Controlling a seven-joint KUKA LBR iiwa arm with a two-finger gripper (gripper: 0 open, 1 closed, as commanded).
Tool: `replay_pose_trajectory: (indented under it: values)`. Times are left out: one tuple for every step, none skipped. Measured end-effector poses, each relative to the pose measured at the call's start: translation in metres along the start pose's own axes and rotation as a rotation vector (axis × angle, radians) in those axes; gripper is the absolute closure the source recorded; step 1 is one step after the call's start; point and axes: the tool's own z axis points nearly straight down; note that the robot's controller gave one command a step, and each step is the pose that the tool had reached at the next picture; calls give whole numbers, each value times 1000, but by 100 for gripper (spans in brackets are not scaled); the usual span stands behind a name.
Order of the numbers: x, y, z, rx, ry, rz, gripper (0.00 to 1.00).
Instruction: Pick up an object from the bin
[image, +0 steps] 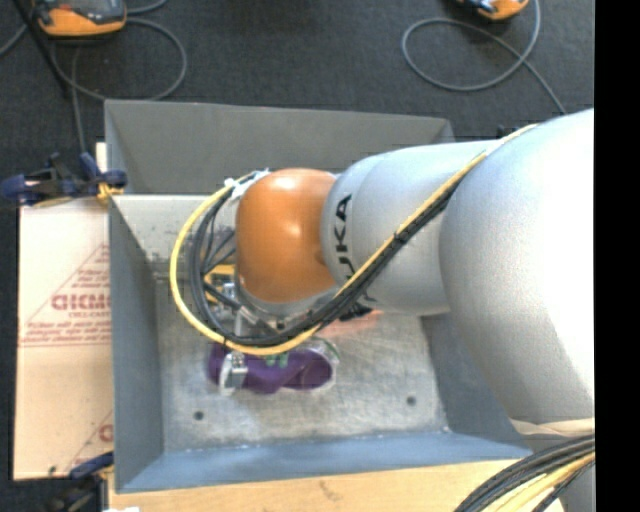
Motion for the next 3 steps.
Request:
replay_pose_trajectory:
  values:
    - [-2,0,-4,-2,-7,3,0]
    - [3,-26,42,-2,-13,-8,0]
    - [4,-30,49,-1,-7,4,100]
